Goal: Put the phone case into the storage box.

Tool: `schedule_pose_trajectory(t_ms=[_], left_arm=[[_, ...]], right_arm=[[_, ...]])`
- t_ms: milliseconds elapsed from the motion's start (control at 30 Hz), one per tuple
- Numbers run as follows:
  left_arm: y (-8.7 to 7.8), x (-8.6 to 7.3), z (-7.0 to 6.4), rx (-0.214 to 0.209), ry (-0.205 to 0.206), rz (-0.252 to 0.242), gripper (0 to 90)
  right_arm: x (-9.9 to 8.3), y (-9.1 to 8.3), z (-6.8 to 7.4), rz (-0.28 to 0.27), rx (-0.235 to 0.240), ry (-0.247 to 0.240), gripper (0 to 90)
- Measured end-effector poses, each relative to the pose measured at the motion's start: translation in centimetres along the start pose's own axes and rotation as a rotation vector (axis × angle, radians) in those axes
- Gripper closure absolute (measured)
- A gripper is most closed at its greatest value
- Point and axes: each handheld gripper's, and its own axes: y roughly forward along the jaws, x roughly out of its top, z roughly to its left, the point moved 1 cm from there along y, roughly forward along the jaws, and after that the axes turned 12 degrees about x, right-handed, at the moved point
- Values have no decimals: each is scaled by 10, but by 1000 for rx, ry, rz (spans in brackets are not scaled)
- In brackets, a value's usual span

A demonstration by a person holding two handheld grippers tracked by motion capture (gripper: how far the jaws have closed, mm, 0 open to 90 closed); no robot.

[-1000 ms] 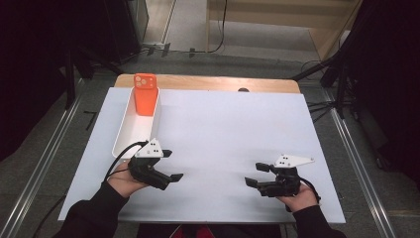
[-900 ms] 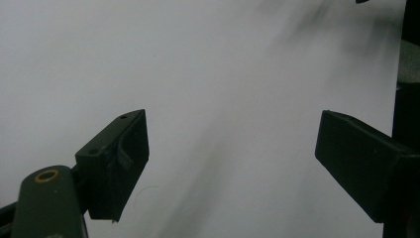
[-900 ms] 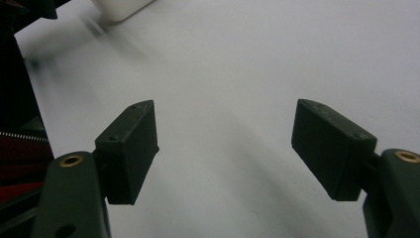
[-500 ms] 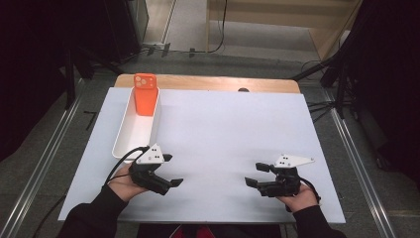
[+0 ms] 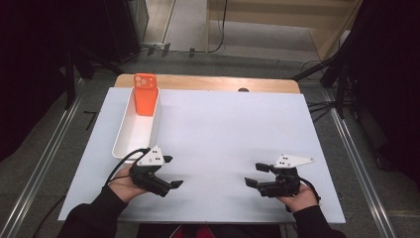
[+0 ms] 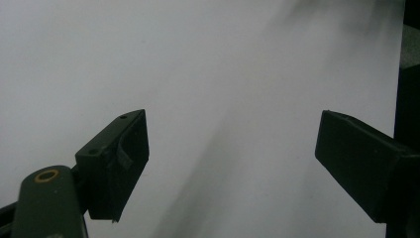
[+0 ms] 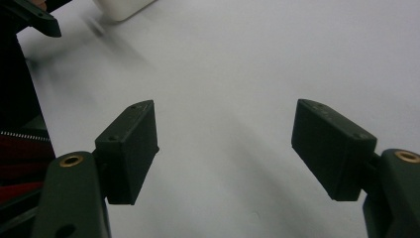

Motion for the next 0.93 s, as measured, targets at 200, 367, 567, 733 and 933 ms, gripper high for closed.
schedule_pose_trajectory(t_ms=[200,367,567,733,933], left_arm=[[-1,0,1,3,-2,0,137],[-1,0,1,3,-3,-4,137],[-1,0,2,6,-6,-6,137],[-1,0,2,6,-5,-6,137],[-2,0,2,9,-5,-6,137]], right_arm=[[0,0,0,0,-1,-1,248],[0,0,0,0,-2,-1,248],[0,0,0,0,-1,-1,248],[0,0,0,1,0,0,248],[0,0,0,4,-1,-2,248]])
